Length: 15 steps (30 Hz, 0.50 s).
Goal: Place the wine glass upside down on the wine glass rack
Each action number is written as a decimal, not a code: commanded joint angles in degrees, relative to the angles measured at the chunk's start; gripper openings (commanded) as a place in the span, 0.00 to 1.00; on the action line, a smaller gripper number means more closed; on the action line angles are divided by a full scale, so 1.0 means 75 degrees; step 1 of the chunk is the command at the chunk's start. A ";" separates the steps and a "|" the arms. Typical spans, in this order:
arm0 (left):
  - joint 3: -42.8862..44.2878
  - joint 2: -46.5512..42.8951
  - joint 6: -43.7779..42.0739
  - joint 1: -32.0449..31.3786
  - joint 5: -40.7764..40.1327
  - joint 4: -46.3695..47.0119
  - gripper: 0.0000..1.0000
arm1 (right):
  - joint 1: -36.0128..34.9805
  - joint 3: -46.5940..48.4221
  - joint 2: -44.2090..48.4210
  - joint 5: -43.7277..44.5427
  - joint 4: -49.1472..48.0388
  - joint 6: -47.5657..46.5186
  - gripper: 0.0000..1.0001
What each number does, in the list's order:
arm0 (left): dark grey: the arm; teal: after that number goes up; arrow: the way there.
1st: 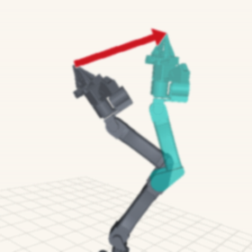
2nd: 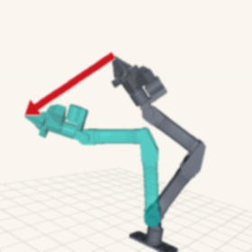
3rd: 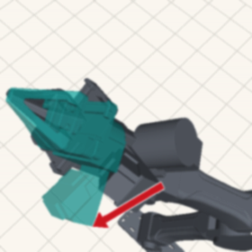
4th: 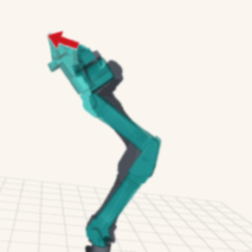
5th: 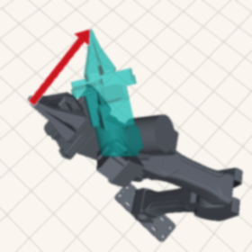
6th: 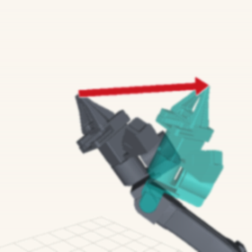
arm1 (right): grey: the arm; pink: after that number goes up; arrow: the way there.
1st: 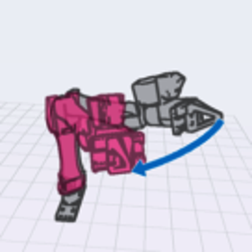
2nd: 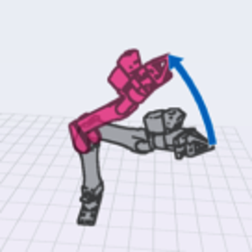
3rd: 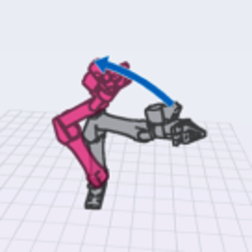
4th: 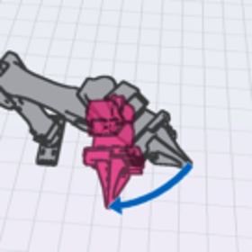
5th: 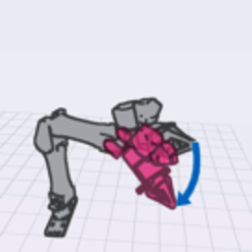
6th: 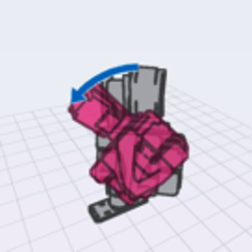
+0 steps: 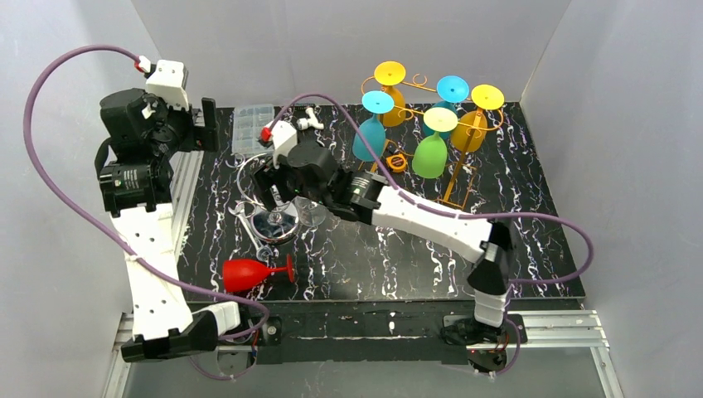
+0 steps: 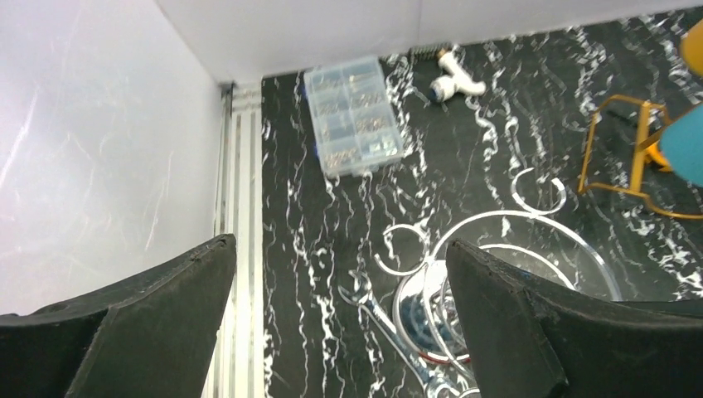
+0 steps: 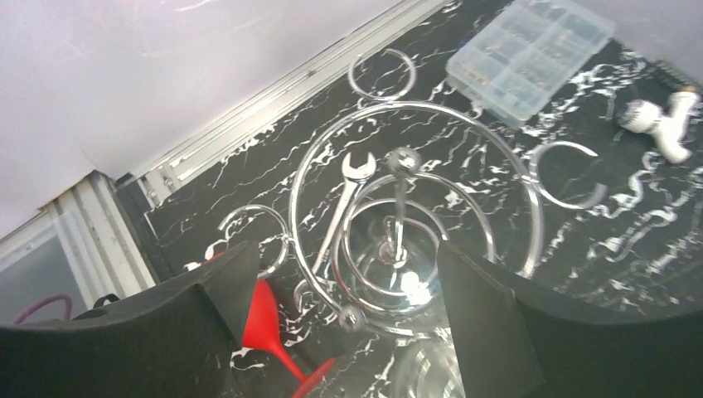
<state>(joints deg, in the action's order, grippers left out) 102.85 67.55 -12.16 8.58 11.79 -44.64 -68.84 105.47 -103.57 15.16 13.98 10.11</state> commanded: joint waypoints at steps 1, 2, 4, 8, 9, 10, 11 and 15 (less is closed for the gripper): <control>-0.0305 -0.0095 -0.0058 0.0279 -0.0126 -0.0130 0.98 | 0.0116 0.0812 -0.0571 -0.0929 0.0154 -0.0082 0.86; -0.0326 -0.0144 -0.0065 0.0278 -0.0101 -0.0136 0.98 | 0.0125 0.0793 -0.0598 -0.0957 -0.0019 -0.0041 0.86; -0.0317 -0.0202 -0.0094 0.0270 -0.0052 -0.0198 0.98 | 0.0151 0.0832 -0.0684 -0.0970 -0.0240 0.0046 0.84; -0.0222 -0.0209 -0.0110 0.0273 -0.0080 -0.0403 0.98 | 0.0261 0.0896 -0.0791 -0.0963 -0.0358 0.0132 0.82; -0.0224 -0.0226 -0.0104 0.0277 -0.0084 -0.0435 0.98 | 0.0296 0.0891 -0.0801 -0.0966 -0.0372 0.0145 0.81; -0.0228 -0.0235 -0.0111 0.0276 -0.0084 -0.0467 0.98 | 0.0362 0.0874 -0.0793 -0.0985 -0.0390 0.0163 0.80; -0.0235 -0.0237 -0.0121 0.0274 -0.0053 -0.0494 0.98 | 0.0408 0.0847 -0.0792 -0.0978 -0.0428 0.0164 0.79; -0.0198 -0.0244 -0.0143 0.0284 0.0241 -0.0732 0.98 | 0.0577 0.0750 -0.0773 -0.0975 -0.0685 0.0175 0.73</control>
<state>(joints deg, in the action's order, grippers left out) 99.90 66.67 -12.86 10.39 11.44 -47.59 -65.91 108.75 -110.43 8.38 13.23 10.76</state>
